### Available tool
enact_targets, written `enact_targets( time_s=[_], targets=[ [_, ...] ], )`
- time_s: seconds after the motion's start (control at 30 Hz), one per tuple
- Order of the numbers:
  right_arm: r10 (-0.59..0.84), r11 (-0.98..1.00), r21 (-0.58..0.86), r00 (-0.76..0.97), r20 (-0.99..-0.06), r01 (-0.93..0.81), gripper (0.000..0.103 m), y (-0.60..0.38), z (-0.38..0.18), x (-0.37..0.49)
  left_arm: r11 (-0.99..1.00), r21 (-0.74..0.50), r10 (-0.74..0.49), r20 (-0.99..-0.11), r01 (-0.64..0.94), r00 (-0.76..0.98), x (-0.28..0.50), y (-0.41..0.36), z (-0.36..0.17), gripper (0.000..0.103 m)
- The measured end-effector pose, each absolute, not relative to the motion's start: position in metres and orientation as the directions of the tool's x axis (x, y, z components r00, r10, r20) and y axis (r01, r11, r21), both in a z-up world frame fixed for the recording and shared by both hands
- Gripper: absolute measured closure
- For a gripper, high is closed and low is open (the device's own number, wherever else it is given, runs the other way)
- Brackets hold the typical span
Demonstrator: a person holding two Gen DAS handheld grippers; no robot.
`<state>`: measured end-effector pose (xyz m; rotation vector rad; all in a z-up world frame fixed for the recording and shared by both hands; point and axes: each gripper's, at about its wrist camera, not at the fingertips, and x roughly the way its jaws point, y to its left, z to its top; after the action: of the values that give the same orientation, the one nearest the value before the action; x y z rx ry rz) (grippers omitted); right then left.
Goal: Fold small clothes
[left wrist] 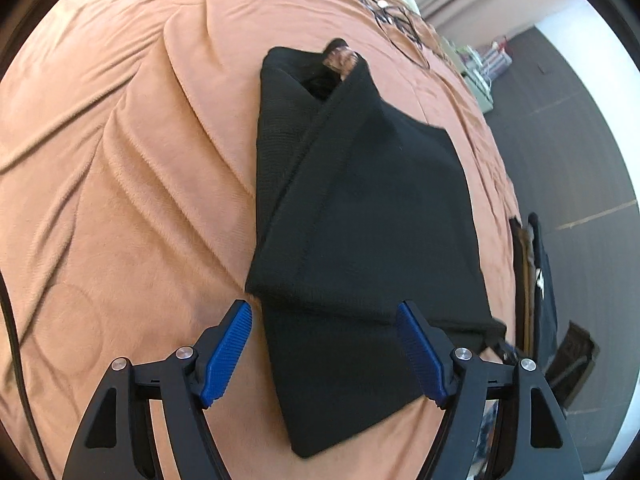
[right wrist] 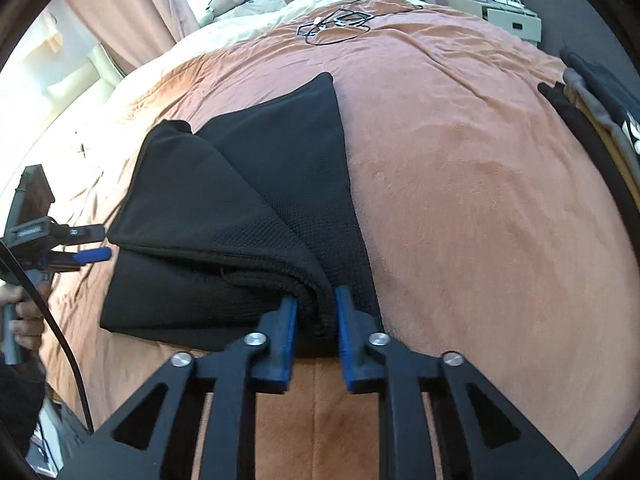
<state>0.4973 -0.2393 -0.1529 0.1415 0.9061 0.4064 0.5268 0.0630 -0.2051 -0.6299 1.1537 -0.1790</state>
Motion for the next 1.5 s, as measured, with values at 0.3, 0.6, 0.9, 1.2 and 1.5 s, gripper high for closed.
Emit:
enact_targets(
  time_s=[0.3,0.6,0.9,1.2,1.5],
  targets=[
    [0.454,0.891,0.374,0.547,-0.703,-0.258,0.097,-0.253,-0.156,0.484,0.838,-0.536,-0.421,-0.752,-0.099,0.507,0.554,0.057,-0.161,0.096],
    [0.49,0.868,0.443,0.542,-0.683,-0.226,0.097,-0.267,-0.161,0.477,0.845,-0.534,-0.462,-0.698,0.031,0.547,0.607,0.027,-0.099,0.097],
    [0.516,0.847,0.491,0.531,-0.672,-0.202,0.098,-0.27,-0.17,0.479,0.858,-0.497,-0.484,-0.7,0.128,0.525,0.679,-0.028,-0.081,0.097],
    [0.537,0.827,0.536,0.52,-0.664,-0.169,0.098,-0.275,-0.182,0.489,0.874,-0.468,-0.469,-0.739,0.132,0.484,0.743,-0.073,-0.109,0.097],
    [0.538,0.822,0.549,0.521,-0.663,-0.151,0.097,-0.273,-0.185,0.493,0.88,-0.471,-0.436,-0.746,0.064,0.503,0.742,-0.061,-0.125,0.033]
  ],
)
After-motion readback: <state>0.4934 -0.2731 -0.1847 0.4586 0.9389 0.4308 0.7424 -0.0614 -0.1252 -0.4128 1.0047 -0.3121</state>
